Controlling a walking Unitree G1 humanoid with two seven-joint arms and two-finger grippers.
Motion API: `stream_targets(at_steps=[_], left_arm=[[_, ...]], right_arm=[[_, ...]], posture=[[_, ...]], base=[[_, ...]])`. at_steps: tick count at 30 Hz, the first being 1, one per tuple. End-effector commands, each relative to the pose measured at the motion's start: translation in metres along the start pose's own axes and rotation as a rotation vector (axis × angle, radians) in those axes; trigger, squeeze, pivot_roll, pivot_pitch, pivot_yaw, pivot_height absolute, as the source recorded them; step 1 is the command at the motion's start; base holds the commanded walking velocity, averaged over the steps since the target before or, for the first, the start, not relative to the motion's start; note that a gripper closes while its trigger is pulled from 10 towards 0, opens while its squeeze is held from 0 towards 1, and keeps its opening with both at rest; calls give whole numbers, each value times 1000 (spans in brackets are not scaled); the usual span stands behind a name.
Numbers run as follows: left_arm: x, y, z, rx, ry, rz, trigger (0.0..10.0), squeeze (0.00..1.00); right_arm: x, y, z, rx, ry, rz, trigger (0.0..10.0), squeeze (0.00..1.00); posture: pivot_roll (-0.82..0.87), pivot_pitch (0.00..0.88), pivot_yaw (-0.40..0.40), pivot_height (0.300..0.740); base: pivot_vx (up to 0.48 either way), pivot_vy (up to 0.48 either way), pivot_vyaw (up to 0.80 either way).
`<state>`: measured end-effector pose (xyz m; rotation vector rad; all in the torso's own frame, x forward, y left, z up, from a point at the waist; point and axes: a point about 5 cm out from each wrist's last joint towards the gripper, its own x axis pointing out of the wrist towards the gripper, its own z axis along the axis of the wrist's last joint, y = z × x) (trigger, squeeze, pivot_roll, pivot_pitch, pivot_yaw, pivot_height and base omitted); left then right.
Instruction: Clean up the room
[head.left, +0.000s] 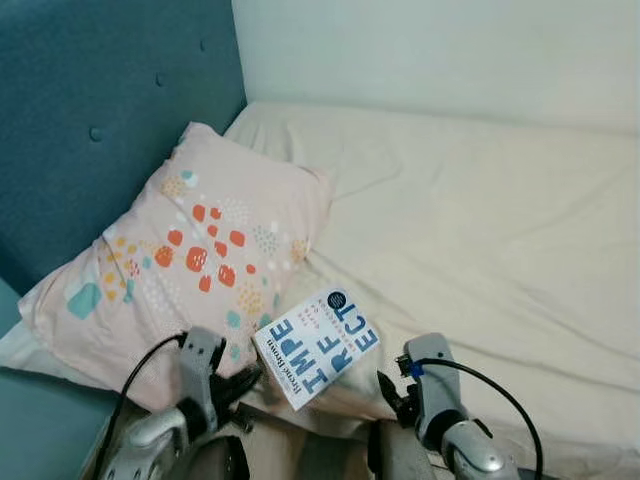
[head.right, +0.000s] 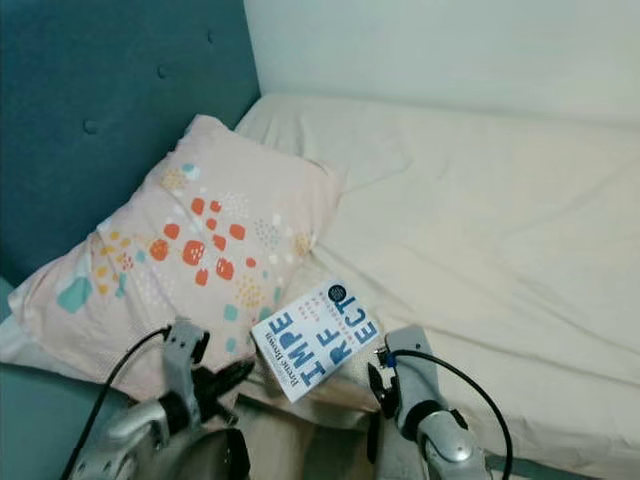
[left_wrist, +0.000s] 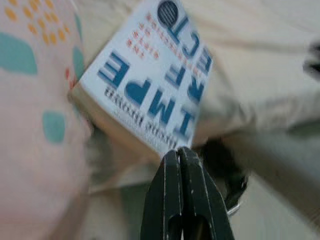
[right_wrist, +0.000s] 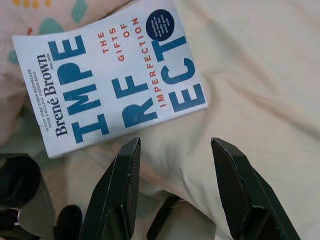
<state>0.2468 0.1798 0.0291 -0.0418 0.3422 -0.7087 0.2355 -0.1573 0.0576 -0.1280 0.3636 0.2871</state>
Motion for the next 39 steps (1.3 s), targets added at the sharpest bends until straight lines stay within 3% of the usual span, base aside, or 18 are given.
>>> stream_targets(at_steps=[1,5,10,15,24,27,31,32,33,36,37,39], left_arm=[[-8,2,-13,57,78,18,10000,0],[-18,3,-16,59,84,66,10000,0],[-21,-3,-11,41,70,50,10000,0],[-16,-10,-11,31,62,48,10000,0],[-8,-17,-11,-29,57,57,10000,0],[-2,-24,-16,-138,102,12,10000,0],[-2,-27,-20,-108,146,-39,10000,0],[-1,-29,-21,-115,152,-56,10000,129],[1,-31,-20,-139,144,-72,10000,573],[2,-32,-20,-150,136,-77,10000,573],[5,-35,-17,-196,118,-101,10000,1000],[8,-39,-15,-267,103,-145,10000,1000]], right_arm=[[0,0,-2,17,-7,0,10000,0],[-1,0,-3,28,-14,-3,10000,0],[-2,1,-4,39,-18,-3,10000,0],[-1,1,-5,39,-15,0,10000,0],[-2,2,-6,37,-10,1,10000,0],[-3,2,-8,40,-3,1,10000,0],[-3,2,-9,42,2,-4,10000,0],[-3,1,-10,44,5,-8,10000,0],[-4,0,-11,47,9,-13,10000,0],[-4,0,-11,48,10,-15,10000,0],[-5,-1,-12,50,12,-17,10000,0],[-5,-1,-12,51,15,-19,10000,0]], posture=[[-88,156,-7,599],[-86,159,-10,599],[-80,163,-13,579],[-79,167,-11,556],[-78,172,-8,556],[-78,175,-8,556],[-79,177,-8,556],[-78,181,-8,556],[-77,184,-9,556],[-77,184,-9,556],[-78,187,-9,556],[-78,188,-10,556]], base=[[0,0,0],[0,0,0],[0,0,0],[0,0,0],[0,0,0],[0,0,0],[0,0,0],[0,0,0],[0,0,0],[0,0,0],[0,0,0],[0,0,0]])
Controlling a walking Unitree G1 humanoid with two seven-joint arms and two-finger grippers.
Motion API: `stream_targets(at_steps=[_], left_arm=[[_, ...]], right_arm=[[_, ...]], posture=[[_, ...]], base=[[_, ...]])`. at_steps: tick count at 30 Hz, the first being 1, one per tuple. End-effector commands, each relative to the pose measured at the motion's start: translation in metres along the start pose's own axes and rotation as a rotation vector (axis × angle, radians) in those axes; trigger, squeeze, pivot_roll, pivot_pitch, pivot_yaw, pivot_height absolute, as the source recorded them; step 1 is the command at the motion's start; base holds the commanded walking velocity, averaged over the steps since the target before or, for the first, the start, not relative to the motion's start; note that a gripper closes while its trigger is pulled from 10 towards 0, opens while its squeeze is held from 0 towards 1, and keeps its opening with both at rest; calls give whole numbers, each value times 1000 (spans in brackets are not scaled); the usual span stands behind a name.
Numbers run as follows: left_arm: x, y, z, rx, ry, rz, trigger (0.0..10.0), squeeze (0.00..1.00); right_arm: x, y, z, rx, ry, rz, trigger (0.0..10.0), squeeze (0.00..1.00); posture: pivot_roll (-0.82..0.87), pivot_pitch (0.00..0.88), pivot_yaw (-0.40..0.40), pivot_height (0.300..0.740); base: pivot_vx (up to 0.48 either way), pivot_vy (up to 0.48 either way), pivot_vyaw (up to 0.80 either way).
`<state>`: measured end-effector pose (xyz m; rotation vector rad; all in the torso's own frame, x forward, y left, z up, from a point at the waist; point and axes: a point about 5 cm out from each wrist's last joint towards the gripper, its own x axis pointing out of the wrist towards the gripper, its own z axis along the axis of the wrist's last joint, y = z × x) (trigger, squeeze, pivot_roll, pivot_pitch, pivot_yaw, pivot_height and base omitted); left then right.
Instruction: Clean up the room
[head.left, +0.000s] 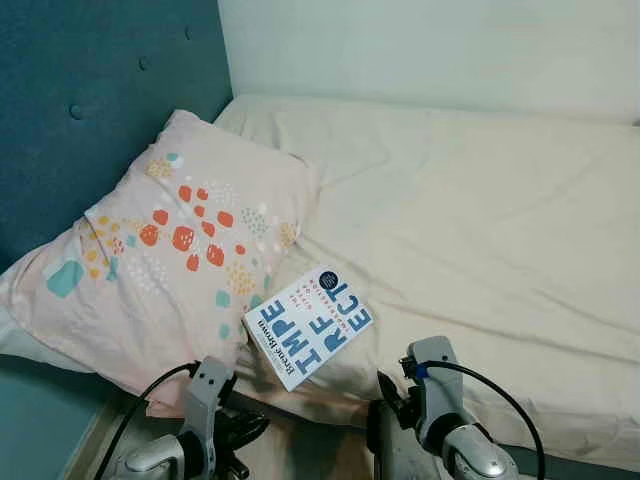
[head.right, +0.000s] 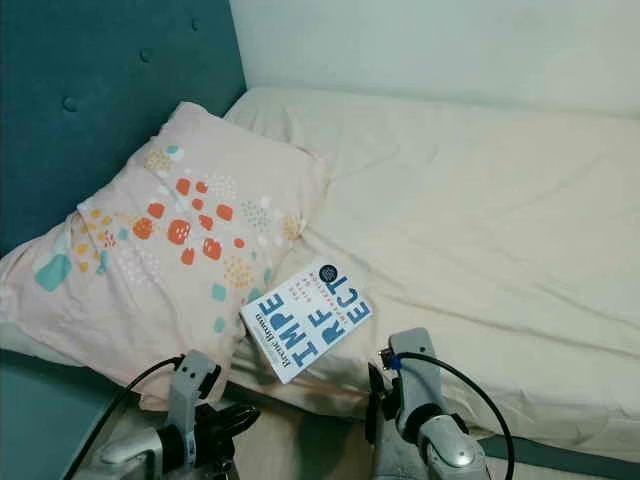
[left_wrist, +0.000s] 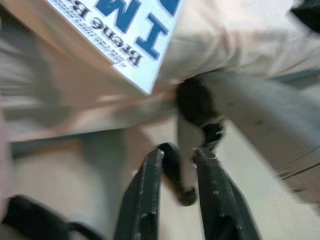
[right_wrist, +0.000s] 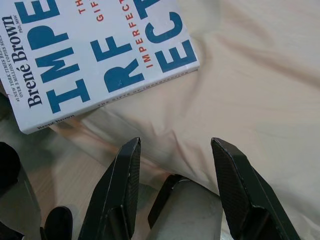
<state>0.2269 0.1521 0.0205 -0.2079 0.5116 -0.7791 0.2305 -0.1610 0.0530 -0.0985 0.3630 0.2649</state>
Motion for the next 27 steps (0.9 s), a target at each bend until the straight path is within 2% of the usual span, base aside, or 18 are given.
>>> stream_targets(at_steps=[1,5,7,9,13,15,16,17,18,19,20,22,25,27], left_arm=[[4,-8,-4,-104,9,-64,10000,1000],[6,-11,-8,-162,42,-87,10000,1000],[13,-13,-18,-212,120,-97,10000,1000],[21,-9,-29,-176,188,-35,10000,1000],[32,-8,-32,-132,202,14,10000,1000],[42,-10,-25,-119,161,22,10000,1000],[42,-10,-25,-119,161,22,10000,1000],[48,-11,-20,-112,138,35,10000,1000],[48,-11,-20,-112,138,35,10000,1000],[54,-13,-16,-109,116,38,10000,1000],[60,-14,-10,-98,93,47,10000,1000],[63,-15,-6,-91,80,52,10000,1000],[79,-13,19,-67,-16,87,10000,1000],[82,-13,25,-64,-37,89,10000,1000]], right_arm=[[-2,0,-6,20,20,-5,10000,0],[-2,-1,-6,24,21,-11,10000,0],[-3,-3,-5,35,19,-20,10000,0],[-3,-3,-4,40,11,-20,10000,0],[-5,-2,-2,46,2,-1,10000,0],[-11,-1,-13,-5,70,23,10000,0],[-11,-1,-13,-5,70,23,10000,0],[-15,0,-24,-33,143,42,10000,0],[-15,0,-24,-33,143,42,10000,0],[-20,1,-35,-47,217,61,10000,0],[-25,2,-45,-100,275,84,10000,0],[-28,3,-51,-134,306,99,10000,0],[-32,15,-60,-211,385,223,10000,0],[-32,18,-62,-241,406,254,10000,0]], posture=[[-80,191,-8,556],[-79,197,-12,556],[-80,203,-15,556],[-84,209,-16,556],[-95,214,-10,556],[-103,211,1,556],[-103,211,1,556],[-105,210,4,556],[-105,210,4,556],[-109,206,9,556],[-110,204,13,556],[-111,204,15,556],[-113,203,31,556],[-112,203,33,556]], base=[[0,0,0],[0,0,0],[0,0,0],[0,0,0],[0,0,0],[0,0,0],[0,0,0],[0,0,0],[0,0,0],[0,0,0],[0,0,0],[0,0,0],[0,0,0],[0,0,0]])
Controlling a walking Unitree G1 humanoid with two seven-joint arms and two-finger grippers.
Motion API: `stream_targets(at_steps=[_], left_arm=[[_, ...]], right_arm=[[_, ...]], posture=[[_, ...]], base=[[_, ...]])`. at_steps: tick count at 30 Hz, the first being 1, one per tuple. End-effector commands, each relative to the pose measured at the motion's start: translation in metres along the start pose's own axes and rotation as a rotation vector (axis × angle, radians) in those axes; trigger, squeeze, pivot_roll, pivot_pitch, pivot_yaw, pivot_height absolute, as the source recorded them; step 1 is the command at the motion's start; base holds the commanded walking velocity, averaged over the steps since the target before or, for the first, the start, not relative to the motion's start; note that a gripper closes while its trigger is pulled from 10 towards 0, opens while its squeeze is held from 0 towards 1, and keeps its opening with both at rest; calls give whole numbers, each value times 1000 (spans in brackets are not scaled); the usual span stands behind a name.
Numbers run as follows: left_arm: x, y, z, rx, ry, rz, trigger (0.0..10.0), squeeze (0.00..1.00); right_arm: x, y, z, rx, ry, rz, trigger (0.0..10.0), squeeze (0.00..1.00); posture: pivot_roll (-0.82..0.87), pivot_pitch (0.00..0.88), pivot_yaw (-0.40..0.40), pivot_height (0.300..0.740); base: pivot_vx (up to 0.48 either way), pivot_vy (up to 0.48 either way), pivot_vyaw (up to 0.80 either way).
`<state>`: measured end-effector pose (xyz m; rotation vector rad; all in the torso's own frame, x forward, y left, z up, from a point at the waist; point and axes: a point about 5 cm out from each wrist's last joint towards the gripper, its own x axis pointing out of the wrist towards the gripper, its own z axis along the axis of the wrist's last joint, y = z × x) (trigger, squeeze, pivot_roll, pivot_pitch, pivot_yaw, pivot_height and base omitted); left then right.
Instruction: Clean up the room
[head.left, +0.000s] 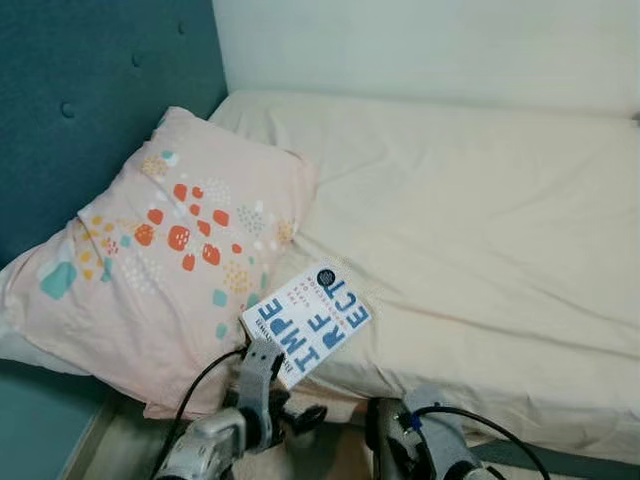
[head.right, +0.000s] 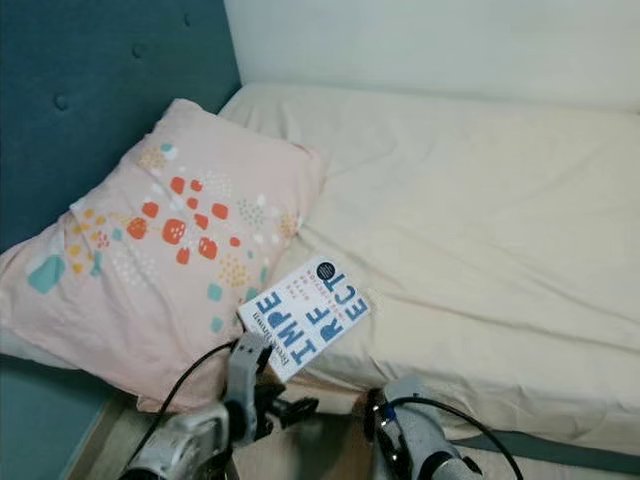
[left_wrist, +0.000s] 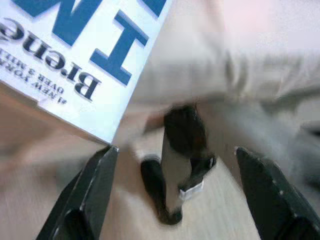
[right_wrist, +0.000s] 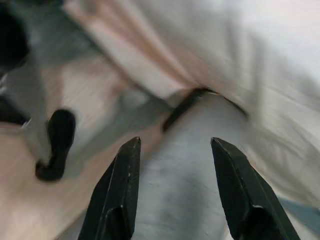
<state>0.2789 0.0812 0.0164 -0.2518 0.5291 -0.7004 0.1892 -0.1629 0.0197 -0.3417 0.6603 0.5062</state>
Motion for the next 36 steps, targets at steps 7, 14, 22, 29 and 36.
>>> stream_targets(at_steps=[7,14,22,29,36], left_arm=[[6,-2,9,-1,-42,-31,10000,1000],[17,-8,18,90,-51,-46,10000,1000],[12,3,34,180,-81,-25,10000,1000],[-10,11,27,255,-48,-156,10000,1000],[-19,9,5,357,23,-202,10000,969]], right_arm=[[4,14,-19,-65,108,61,10000,0],[9,10,-10,-58,64,9,10000,0],[8,5,-6,-32,43,-19,10000,0],[9,2,-3,-14,20,-38,10000,0],[17,-7,12,5,-48,-109,10000,0]], posture=[[-107,206,40,556],[-107,218,34,556],[-106,218,39,556],[-96,218,35,556],[-85,214,26,556]], base=[[0,0,0],[0,0,0],[0,0,0],[0,0,0],[0,0,0]])
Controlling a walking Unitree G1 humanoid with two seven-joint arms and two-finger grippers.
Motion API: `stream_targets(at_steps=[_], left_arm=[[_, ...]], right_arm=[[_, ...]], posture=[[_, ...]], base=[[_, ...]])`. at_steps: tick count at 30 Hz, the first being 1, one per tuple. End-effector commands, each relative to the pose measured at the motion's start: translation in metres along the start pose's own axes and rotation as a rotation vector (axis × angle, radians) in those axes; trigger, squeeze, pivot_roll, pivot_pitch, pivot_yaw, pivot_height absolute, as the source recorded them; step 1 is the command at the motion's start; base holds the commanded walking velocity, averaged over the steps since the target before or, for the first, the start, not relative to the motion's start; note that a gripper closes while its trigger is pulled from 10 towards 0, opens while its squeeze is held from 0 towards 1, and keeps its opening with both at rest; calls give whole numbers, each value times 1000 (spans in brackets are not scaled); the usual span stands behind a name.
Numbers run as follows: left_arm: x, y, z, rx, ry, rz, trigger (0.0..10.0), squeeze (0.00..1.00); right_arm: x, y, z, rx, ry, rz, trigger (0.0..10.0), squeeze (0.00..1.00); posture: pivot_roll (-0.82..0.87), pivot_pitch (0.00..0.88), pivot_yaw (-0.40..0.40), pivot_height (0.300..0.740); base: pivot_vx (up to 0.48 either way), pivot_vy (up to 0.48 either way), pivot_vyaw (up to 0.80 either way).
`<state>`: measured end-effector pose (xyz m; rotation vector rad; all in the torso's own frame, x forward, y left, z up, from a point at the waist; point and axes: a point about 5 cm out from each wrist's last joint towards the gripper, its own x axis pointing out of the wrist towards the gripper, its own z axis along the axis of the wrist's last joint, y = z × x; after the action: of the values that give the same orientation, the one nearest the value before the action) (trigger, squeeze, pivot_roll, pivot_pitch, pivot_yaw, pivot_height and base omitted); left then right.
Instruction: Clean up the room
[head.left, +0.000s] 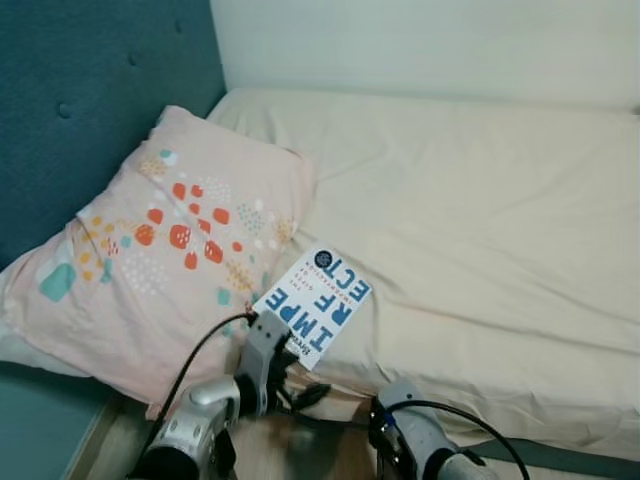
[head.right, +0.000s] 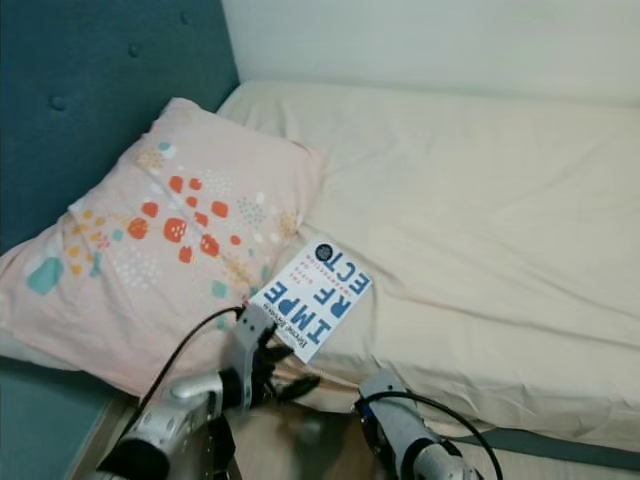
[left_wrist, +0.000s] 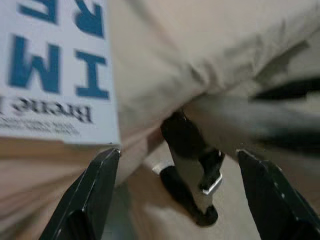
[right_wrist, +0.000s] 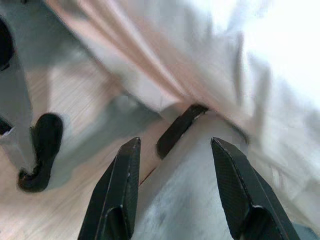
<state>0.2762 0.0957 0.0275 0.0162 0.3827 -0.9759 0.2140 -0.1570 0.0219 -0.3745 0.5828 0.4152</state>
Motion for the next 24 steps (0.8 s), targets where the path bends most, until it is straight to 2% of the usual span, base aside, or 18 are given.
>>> stream_targets(at_steps=[1,4,5,6,7,8,11,14,16,17,20,22,23,24], left_arm=[[0,-2,-12,49,47,9,10000,953],[1,-3,-14,65,57,19,10000,953],[4,-4,-14,69,52,46,10000,953],[4,-4,-14,69,52,46,10000,953],[5,-5,-13,68,44,63,10000,949],[5,-5,-13,68,44,63,10000,949],[5,-8,-10,40,14,83,10000,949],[7,-11,-13,7,12,118,10000,941],[12,-10,-16,-150,-23,197,10000,969],[13,-5,-16,-255,-46,255,10000,1000],[13,-5,-16,-255,-46,255,10000,1000],[10,11,-14,-473,-134,339,10000,1000],[10,11,-14,-473,-134,339,10000,1000],[6,18,-13,-556,-175,369,10000,1000]], right_arm=[[2,-4,3,29,-33,-47,10000,0],[3,-7,5,30,-49,-66,10000,0],[8,-19,20,57,-110,-134,10000,0],[8,-19,20,57,-110,-134,10000,0],[12,-30,34,84,-165,-187,10000,0],[12,-30,34,84,-165,-187,10000,0],[20,-55,63,155,-264,-269,10000,0],[24,-63,71,179,-281,-286,10000,0],[26,-65,74,200,-288,-290,10000,0],[26,-63,74,206,-290,-288,10000,0],[26,-63,74,206,-290,-288,10000,0],[22,-54,66,211,-284,-274,10000,0],[22,-54,66,211,-284,-274,10000,0],[19,-50,60,220,-276,-268,10000,0]], posture=[[-85,214,26,556],[-85,214,26,556],[-97,219,39,556],[-97,219,39,556],[-94,222,39,556],[-94,222,39,556],[-79,231,27,556],[-76,234,17,556],[-80,235,12,556],[-80,235,12,556],[-80,235,12,556],[-97,242,22,556],[-97,242,22,556],[-102,243,25,556]], base=[[0,0,0],[0,0,0],[0,0,0],[0,0,0],[0,0,0],[0,0,0],[0,0,0],[0,0,0],[0,0,0],[0,0,0],[0,0,0],[0,0,0],[0,0,0],[0,0,0]])
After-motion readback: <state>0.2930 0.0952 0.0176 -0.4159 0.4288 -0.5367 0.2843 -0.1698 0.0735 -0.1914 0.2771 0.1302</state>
